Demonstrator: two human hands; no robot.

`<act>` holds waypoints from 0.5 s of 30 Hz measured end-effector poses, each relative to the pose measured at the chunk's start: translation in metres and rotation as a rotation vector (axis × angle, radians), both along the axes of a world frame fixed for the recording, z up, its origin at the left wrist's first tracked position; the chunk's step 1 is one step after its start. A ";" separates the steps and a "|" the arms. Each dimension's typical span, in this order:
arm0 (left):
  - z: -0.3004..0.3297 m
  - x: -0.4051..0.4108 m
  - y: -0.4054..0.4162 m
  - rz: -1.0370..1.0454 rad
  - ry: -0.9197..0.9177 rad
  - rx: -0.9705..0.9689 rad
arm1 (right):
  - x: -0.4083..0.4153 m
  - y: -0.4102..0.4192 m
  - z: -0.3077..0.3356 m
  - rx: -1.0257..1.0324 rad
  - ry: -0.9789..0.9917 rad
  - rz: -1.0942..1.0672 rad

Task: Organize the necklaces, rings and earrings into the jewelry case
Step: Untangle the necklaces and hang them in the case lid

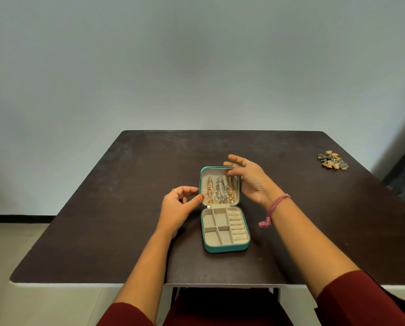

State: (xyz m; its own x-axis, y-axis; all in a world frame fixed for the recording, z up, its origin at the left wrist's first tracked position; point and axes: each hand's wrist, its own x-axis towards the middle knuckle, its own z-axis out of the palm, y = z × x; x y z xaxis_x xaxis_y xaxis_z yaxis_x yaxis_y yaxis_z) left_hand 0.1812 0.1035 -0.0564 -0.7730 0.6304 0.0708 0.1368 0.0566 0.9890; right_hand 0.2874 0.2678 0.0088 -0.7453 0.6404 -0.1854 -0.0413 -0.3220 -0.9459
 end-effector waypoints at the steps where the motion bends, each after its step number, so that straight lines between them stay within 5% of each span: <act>1: -0.001 0.000 0.001 0.003 0.011 -0.008 | 0.003 -0.001 -0.005 0.031 0.014 -0.023; 15: -0.007 0.005 0.007 0.082 0.222 -0.215 | 0.049 -0.040 -0.074 0.380 -0.114 -0.271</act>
State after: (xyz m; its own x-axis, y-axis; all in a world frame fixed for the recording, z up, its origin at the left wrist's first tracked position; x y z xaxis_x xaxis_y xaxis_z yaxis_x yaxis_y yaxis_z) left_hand 0.1866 0.1108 -0.0631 -0.8024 0.5856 0.1152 0.3340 0.2806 0.8999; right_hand 0.3364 0.2278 -0.0649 -0.5310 0.8469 0.0291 0.0345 0.0560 -0.9978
